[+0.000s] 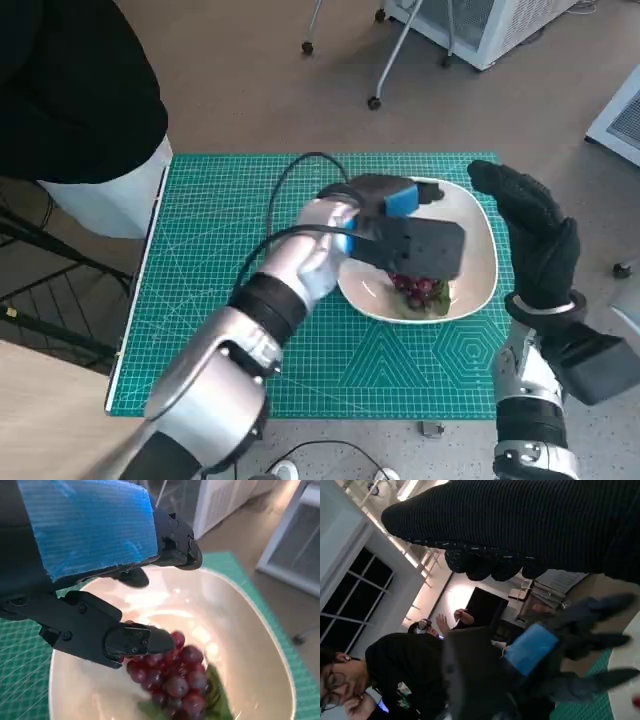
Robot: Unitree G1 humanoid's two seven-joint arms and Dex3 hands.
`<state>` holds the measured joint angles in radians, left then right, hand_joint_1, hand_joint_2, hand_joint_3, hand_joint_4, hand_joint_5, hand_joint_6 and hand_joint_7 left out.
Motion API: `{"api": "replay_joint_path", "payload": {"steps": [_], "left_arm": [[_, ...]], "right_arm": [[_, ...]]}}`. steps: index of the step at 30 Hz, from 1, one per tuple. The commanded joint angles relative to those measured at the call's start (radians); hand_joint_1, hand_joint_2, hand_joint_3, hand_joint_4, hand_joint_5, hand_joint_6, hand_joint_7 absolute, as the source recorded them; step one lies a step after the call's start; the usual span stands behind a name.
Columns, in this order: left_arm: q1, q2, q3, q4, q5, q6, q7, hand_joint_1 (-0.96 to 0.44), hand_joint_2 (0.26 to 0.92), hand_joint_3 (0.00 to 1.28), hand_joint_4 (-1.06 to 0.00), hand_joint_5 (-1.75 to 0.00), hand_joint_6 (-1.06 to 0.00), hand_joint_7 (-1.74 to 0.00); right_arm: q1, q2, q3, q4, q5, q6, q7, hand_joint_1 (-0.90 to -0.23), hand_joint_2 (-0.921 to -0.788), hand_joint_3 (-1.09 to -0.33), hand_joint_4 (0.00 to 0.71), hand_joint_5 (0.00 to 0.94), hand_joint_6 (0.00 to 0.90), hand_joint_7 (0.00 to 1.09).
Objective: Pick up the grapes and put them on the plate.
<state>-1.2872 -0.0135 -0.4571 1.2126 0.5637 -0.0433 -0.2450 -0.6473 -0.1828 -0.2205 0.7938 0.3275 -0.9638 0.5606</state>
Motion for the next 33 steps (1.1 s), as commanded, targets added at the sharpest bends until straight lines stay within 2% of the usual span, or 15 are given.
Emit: {"api": "replay_joint_path", "payload": {"steps": [1,10,19,26,33], "left_arm": [[0.034,0.031,0.032,-0.018,-0.034,-0.056,0.032,-0.62,0.921,0.35,-0.34,-0.04,-0.33,-0.1],[0.069,0.066,0.086,-0.034,-0.085,-0.134,0.085,-0.6,0.921,0.41,-0.31,-0.01,-0.34,-0.07],[0.124,0.121,0.122,-0.112,-0.116,-0.166,0.107,-0.59,0.921,0.45,-0.3,0.0,-0.34,-0.05],[0.211,0.188,0.187,-0.215,-0.18,-0.235,0.092,-0.6,0.921,0.49,-0.3,0.0,-0.35,-0.04],[0.335,0.236,0.307,-0.304,-0.322,-0.346,0.072,-0.62,0.921,0.53,-0.29,0.0,-0.34,-0.03]], "right_arm": [[-0.001,0.009,0.006,0.03,-0.008,0.012,0.003,-0.459,-0.921,-0.625,0.211,0.001,0.177,0.0],[-0.02,0.014,0.009,0.059,-0.01,0.002,0.004,-0.469,-0.921,-0.613,0.215,0.003,0.181,0.0],[-0.033,0.017,0.008,0.084,-0.008,-0.003,0.009,-0.482,-0.921,-0.599,0.219,0.004,0.185,0.01],[-0.036,0.023,0.01,0.094,-0.006,-0.005,0.016,-0.484,-0.921,-0.587,0.224,0.005,0.189,0.01],[-0.038,0.032,0.009,0.095,0.008,0.001,0.037,-0.486,-0.921,-0.576,0.228,0.006,0.193,0.01]]}}
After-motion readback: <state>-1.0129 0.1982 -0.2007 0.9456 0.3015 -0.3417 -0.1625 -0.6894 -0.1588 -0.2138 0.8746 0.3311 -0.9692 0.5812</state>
